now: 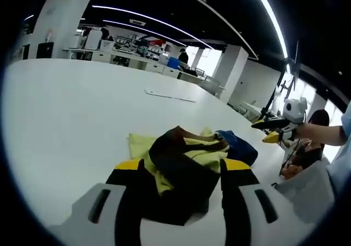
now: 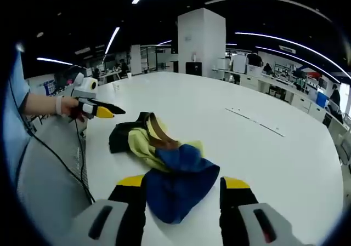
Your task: Fold the garment on the visible template until the final outline fits inside the template.
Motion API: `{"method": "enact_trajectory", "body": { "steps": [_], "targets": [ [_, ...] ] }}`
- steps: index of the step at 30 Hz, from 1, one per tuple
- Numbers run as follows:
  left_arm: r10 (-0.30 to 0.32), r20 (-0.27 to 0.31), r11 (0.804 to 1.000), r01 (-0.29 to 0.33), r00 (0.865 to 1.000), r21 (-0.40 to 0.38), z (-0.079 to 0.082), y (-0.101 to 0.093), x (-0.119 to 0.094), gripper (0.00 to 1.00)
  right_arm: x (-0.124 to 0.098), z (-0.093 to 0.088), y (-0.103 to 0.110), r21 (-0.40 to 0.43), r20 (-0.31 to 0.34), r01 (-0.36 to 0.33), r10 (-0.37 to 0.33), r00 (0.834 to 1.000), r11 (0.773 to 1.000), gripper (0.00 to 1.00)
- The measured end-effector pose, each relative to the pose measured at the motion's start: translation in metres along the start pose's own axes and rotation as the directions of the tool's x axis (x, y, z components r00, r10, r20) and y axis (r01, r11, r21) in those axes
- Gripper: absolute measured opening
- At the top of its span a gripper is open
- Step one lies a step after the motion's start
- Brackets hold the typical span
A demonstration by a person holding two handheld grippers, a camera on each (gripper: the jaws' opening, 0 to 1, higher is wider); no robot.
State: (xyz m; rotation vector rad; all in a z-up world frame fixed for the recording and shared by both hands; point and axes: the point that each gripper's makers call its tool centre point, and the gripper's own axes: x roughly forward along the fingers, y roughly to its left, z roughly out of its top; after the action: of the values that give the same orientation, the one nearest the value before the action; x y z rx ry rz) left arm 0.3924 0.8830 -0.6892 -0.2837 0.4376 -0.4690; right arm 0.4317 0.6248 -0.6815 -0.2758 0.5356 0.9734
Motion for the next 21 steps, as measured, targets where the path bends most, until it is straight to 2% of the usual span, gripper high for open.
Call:
{"method": "enact_trajectory", "body": {
  "steps": [6, 12, 17, 21],
  "targets": [
    [-0.013, -0.01, 1.0, 0.013, 1.0, 0.024, 0.003, 0.003, -0.004, 0.56, -0.003, -0.004, -0.001, 0.008, -0.003, 0.005, -0.005, 1.0, 1.0, 0.52],
    [-0.049, -0.055, 0.995, 0.054, 0.997, 0.084, 0.0, -0.002, -0.01, 0.62, -0.009, -0.008, -0.002, 0.033, 0.002, 0.023, -0.023, 1.0, 0.999, 0.55],
    [-0.091, -0.083, 0.988, 0.101, 0.992, 0.12, -0.002, -0.008, -0.015, 0.73, -0.015, -0.01, -0.003, 0.053, 0.008, 0.042, -0.043, 0.999, 0.998, 0.63],
    [-0.115, -0.098, 0.982, 0.128, 0.988, 0.138, -0.003, -0.013, -0.018, 0.82, -0.019, -0.013, -0.003, 0.061, 0.001, 0.052, -0.052, 0.999, 0.997, 0.74]
  ]
}}
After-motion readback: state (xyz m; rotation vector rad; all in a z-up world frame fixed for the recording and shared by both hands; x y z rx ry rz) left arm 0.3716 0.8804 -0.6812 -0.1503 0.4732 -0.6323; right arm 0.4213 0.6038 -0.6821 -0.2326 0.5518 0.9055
